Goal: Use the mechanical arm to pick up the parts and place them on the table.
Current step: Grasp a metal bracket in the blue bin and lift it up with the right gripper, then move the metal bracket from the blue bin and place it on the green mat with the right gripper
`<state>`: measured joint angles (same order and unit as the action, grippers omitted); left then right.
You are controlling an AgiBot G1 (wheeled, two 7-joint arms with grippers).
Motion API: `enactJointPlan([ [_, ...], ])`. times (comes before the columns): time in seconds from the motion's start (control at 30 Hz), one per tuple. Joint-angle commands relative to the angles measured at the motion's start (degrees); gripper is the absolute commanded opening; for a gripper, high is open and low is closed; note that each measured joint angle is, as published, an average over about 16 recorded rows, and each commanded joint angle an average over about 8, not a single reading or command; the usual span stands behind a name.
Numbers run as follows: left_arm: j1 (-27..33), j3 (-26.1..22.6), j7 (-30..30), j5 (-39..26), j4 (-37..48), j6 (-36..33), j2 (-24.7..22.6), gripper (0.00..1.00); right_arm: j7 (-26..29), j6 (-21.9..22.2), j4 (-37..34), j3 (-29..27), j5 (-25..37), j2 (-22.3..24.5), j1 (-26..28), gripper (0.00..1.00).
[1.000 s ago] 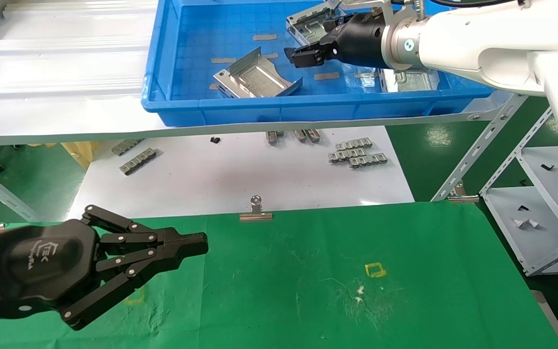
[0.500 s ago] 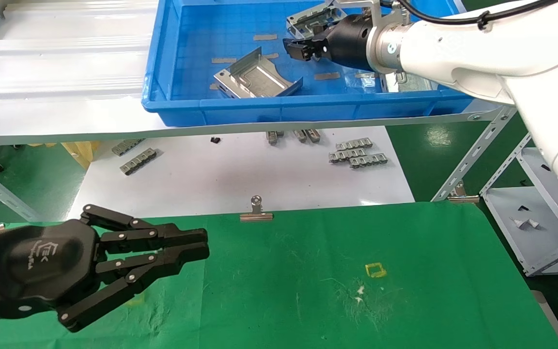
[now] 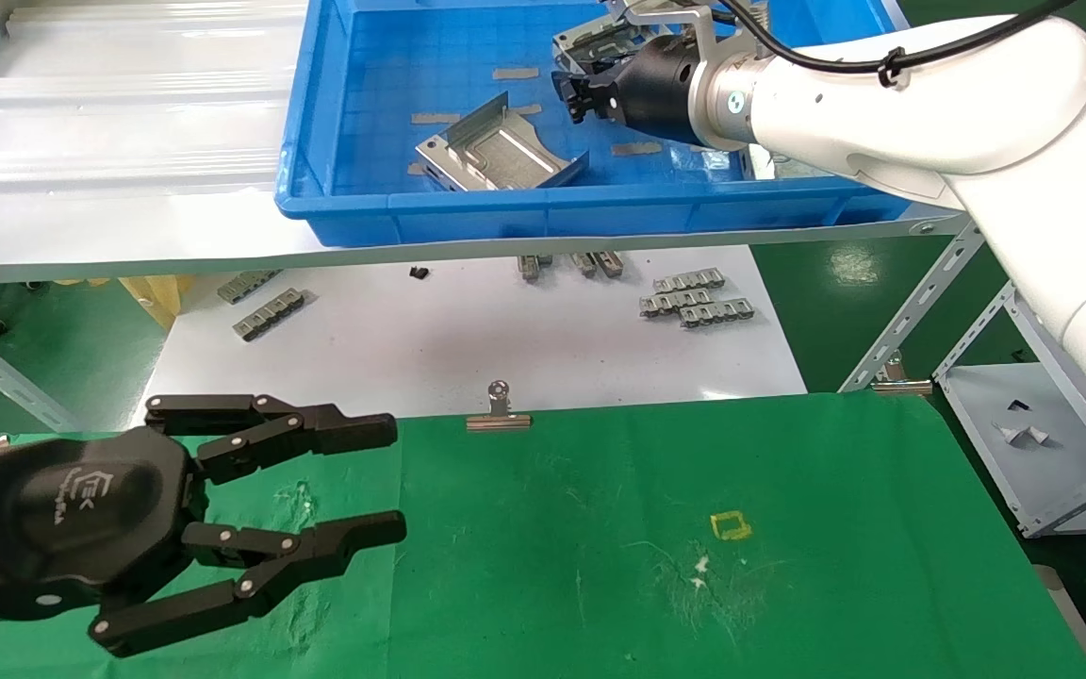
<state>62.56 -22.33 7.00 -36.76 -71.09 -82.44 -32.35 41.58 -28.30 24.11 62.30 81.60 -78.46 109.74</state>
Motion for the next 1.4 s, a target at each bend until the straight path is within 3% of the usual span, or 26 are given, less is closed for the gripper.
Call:
enactJointPlan([
  [0.03,0.0,0.0,0.0,0.0,0.0,0.0,0.0,1.0,0.54,0.21,0.42,1.31,-0.41,0.03,0.01,0.0],
  [0.37,0.0,0.0,0.0,0.0,0.0,0.0,0.0,1.0,-1.37,0.27,-0.46,3.65,-3.97,0.48,1.27,0.0],
  [0.63,0.0,0.0,0.0,0.0,0.0,0.0,0.0,1.0,-7.95,-1.35,-3.32,1.66,-8.16,1.64,3.94,0.0],
  [0.77,0.0,0.0,0.0,0.0,0.0,0.0,0.0,1.0,-11.87,-4.98,-2.97,0.23,-10.2,3.81,5.59,0.0],
  [0.9,0.0,0.0,0.0,0.0,0.0,0.0,0.0,1.0,-16.64,-13.95,0.43,-1.88,-13.66,8.76,7.26,0.0],
  [1.27,0.0,0.0,0.0,0.0,0.0,0.0,0.0,1.0,-35.67,-50.24,8.52,-8.73,-27.57,24.98,6.98,0.0],
  [1.4,0.0,0.0,0.0,0.0,0.0,0.0,0.0,1.0,-40.02,-59.86,11.26,-8.14,-29.98,29.62,6.07,0.0],
])
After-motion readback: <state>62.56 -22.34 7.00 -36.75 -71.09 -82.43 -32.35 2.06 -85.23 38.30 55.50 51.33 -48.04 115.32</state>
